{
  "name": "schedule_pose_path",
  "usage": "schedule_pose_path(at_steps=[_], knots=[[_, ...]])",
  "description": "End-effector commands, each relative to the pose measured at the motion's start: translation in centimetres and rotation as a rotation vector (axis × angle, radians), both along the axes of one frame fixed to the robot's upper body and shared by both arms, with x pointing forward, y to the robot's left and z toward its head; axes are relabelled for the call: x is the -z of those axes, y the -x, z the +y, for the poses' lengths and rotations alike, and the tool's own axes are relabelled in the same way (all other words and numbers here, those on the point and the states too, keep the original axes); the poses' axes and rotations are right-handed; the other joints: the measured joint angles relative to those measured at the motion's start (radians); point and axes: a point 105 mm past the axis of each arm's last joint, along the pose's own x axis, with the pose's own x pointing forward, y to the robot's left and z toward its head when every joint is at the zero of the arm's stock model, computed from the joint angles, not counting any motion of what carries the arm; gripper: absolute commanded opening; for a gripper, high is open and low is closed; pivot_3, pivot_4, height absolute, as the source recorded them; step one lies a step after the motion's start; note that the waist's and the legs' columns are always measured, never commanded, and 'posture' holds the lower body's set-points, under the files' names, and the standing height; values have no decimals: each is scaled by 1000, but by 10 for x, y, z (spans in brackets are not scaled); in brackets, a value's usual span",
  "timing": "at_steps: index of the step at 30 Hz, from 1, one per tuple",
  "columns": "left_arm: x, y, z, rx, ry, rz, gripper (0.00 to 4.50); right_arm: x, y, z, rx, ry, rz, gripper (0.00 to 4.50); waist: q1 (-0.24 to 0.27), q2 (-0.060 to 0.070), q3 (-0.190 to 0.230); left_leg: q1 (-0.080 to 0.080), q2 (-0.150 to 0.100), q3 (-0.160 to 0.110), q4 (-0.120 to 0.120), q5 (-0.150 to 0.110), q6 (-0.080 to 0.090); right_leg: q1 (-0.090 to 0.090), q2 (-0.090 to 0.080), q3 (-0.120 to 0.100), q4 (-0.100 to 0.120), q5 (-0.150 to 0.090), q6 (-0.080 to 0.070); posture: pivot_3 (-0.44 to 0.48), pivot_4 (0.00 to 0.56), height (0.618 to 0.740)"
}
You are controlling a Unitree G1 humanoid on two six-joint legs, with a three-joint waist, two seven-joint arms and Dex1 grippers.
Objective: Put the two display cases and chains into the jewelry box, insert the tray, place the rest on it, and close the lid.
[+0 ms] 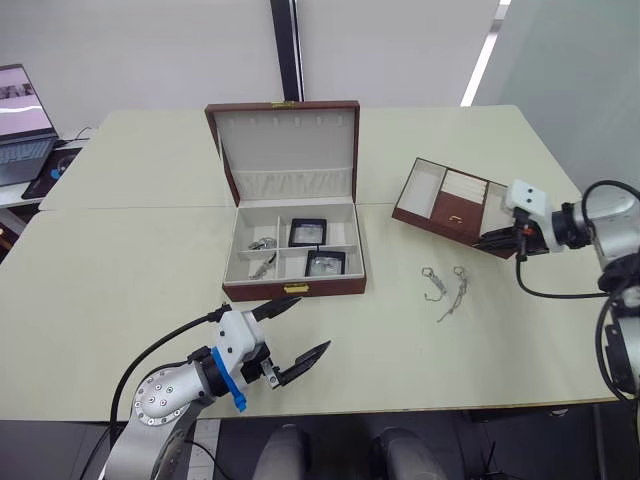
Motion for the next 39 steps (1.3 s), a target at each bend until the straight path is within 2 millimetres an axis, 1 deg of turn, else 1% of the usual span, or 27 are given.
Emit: schedule_pose_path(at_steps=[1, 3, 5, 7, 9, 12, 15, 18, 23, 27, 32, 35, 39], knots=[[-12, 1, 3, -25, 23, -51, 4500, -32, 22, 12, -67, -47, -59, 17, 1, 1, 0, 0, 0, 0, 0, 0, 0, 0, 0, 0, 0, 0, 0, 0, 150, 740], [-11, 1, 4, -35, 29, -48, 4500, -32, 42, 19, -103, -33, -34, 17, 1, 1, 0, 0, 0, 0, 0, 0, 0, 0, 0, 0, 0, 0, 0, 0, 150, 740], [-10, 1, 4, -46, 36, -42, 4500, -33, 61, 34, -152, -30, -25, 17, 2, 2, 0, 0, 0, -1, 1, 0, 0, 0, 0, 0, 0, 0, 0, 0, 150, 740], [-10, 1, 4, -57, 44, -39, 4500, -34, 72, 48, -181, -35, -27, 17, -4, 2, 0, 0, 0, -1, 0, 0, 0, 1, 0, 0, 0, 0, 0, 0, 150, 740], [-9, 1, 5, -65, 49, -37, 4500, -33, 80, 57, -200, -27, -28, 17, -7, 3, 0, 1, 0, 0, 0, 0, 0, 1, 1, 0, 1, 0, 0, 0, 150, 740], [-9, 3, 8, -99, 64, -32, 4500, -29, 86, 70, -227, 1, -33, 17, -5, 3, 0, 1, 0, -1, 0, 0, 0, 1, 1, 0, 1, 0, 0, 0, 150, 740], [-6, 5, 13, -154, 77, -27, 4500, -27, 80, 89, -236, 29, -59, 17, -4, 3, 0, 1, -1, -1, 1, 0, 0, 1, 1, 0, 1, 0, 0, 0, 150, 740], [-4, 10, 19, -223, 95, -20, 4500, -23, 77, 115, -287, 44, -43, 17, -9, 3, 0, 1, 0, -1, 1, 0, 0, 1, 1, 0, 1, 0, 0, 0, 150, 740], [-6, 19, 28, -330, 108, -26, 4500, -23, 63, 162, -309, 24, -48, 17, -5, 3, 0, 0, 0, -2, 0, 0, 0, 0, 1, -1, 1, 0, 0, 0, 150, 740], [-7, 25, 34, -411, 116, -25, 4500, -18, 59, 191, -338, 27, -41, 17, 0, 2, 0, -1, -1, -2, 1, 0, 0, 0, 0, -1, 0, 0, 0, 0, 150, 740], [-2, 37, 35, -499, 132, -9, 4500, -15, 49, 215, -360, 52, -36, 17, -1, 2, 0, -1, -1, -2, 1, 0, 0, -1, 0, -1, 0, 0, 0, 0, 150, 740], [2, 45, 37, -560, 146, 2, 4500, -14, 41, 225, -378, 79, -48, 17, -4, 2, 0, 0, -1, -2, 0, 0, 0, -1, 0, -1, 1, 0, 0, 0, 150, 740], [7, 51, 40, -605, 148, 7, 4500, -14, 34, 233, -395, 98, -69, 17, -5, 2, 0, 0, 0, -2, 0, 0, 0, -1, 0, -1, 1, 0, 0, 0, 150, 740]])
